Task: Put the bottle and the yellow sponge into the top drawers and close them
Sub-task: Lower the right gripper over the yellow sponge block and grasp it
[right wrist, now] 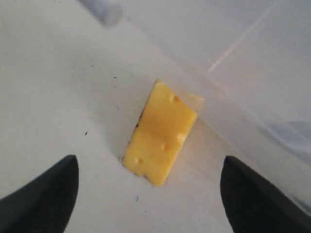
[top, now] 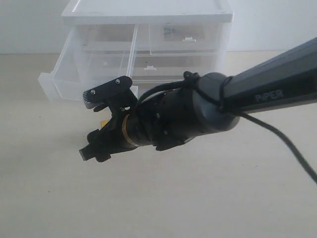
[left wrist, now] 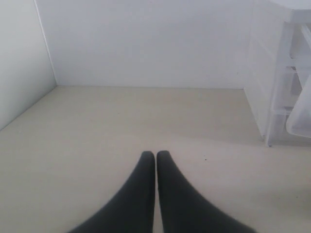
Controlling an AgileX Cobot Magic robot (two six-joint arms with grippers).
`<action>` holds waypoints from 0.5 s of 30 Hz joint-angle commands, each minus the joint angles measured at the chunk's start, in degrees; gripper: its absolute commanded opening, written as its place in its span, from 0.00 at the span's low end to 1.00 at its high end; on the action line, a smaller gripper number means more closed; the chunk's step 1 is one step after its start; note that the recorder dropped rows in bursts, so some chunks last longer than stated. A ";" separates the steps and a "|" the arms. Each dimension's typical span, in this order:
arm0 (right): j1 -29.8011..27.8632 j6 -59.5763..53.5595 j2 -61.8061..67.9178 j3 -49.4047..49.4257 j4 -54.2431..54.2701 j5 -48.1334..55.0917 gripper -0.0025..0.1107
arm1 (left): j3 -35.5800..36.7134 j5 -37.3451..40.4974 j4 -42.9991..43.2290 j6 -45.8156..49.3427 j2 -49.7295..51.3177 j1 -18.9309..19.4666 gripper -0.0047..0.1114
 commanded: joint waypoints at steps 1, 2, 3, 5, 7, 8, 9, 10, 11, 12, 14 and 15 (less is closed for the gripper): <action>0.14 1.47 4.12 -3.48 0.49 0.96 0.68 | 0.19 -0.08 -0.53 -0.52 0.22 -0.14 0.07; 0.14 1.47 4.43 -3.97 0.49 0.96 0.68 | 0.19 -0.08 -0.53 -0.52 0.22 -0.14 0.07; 0.14 1.37 4.57 -4.12 0.36 1.11 0.68 | 0.19 -0.08 -0.53 -0.52 0.22 -0.14 0.07; 0.14 1.37 4.57 -4.25 0.11 2.51 0.68 | 0.19 -0.08 -0.53 -0.52 0.22 -0.14 0.07; 0.14 0.60 4.57 -4.25 -0.49 3.08 0.68 | 0.19 -0.08 -0.53 -0.52 0.22 -0.14 0.07; 0.14 0.47 4.57 -4.25 -0.50 3.08 0.68 | 0.19 -0.08 -0.53 -0.52 0.22 -0.14 0.07; 0.14 0.22 4.37 -4.25 -0.50 2.54 0.68 | 0.19 -0.08 -0.53 -0.52 0.22 -0.14 0.07; 0.26 -0.12 4.02 -4.25 -0.50 2.20 0.68 | 0.19 -0.08 -0.53 -0.52 0.22 -0.14 0.07; 0.24 -0.94 3.58 -4.25 -0.50 1.61 0.68 | 0.19 -0.08 -0.53 -0.52 0.22 -0.14 0.07; 0.29 -1.33 2.76 -3.98 -0.50 1.15 0.68 | 0.19 -0.08 -0.53 -0.52 0.22 -0.14 0.07; 0.42 -1.69 0.83 -3.06 -0.50 1.25 0.68 | 0.19 -0.08 -0.53 -0.52 0.22 -0.14 0.07; 0.68 -1.92 -0.41 -2.48 -0.50 1.88 0.68 | 0.19 -0.08 -0.53 -0.52 0.22 -0.14 0.07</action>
